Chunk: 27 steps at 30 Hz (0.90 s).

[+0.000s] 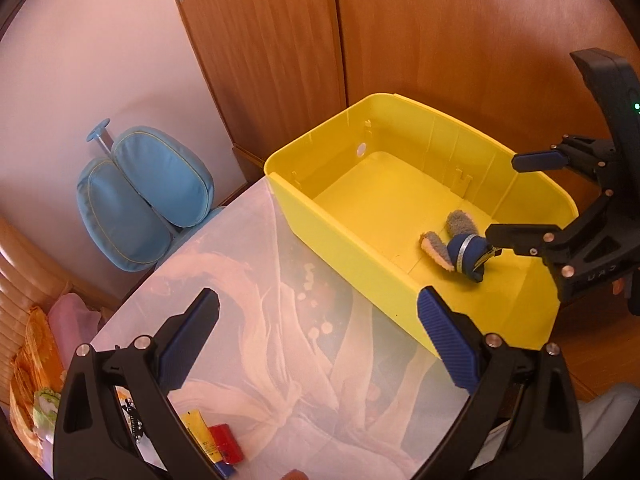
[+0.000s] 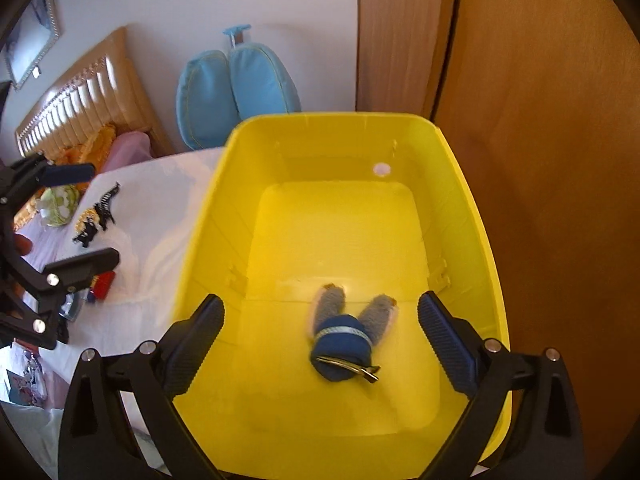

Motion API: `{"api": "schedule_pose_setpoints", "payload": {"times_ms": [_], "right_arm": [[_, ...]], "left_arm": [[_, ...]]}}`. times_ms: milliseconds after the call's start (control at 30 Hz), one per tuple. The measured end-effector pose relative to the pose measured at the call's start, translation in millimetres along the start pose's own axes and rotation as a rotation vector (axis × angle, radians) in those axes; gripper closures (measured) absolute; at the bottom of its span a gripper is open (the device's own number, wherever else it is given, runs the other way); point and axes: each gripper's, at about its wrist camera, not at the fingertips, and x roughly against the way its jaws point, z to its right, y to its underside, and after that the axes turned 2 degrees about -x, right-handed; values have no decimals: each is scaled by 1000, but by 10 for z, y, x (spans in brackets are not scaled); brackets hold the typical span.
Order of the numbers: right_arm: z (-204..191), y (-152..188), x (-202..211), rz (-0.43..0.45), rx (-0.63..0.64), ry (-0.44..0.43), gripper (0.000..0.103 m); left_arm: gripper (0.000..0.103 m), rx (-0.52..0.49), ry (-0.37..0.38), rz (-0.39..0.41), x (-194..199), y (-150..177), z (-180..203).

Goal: Organize jewelry
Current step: 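Move the right gripper back over the table items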

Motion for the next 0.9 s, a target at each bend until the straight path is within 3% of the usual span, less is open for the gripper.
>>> {"api": "schedule_pose_setpoints", "payload": {"times_ms": [200,367,500,633,900], "right_arm": [[-527,-83,182,86,98,-121,4],[-1122,-45,118,105,197,-262,4],[-1618,5,-28,72,322,-352,4],[-2046,56,-195,20,411,-407,4],[-2685,275,-484,-76,544,-476,4]], "left_arm": [[7,130,-64,22,330,452,-322],[7,251,-152,-28,530,1121,-596],[7,366,-199,-97,583,1680,-798],[7,487,-243,-110,689,2093,-959],[7,593,-283,-143,765,2680,-1119]]}}
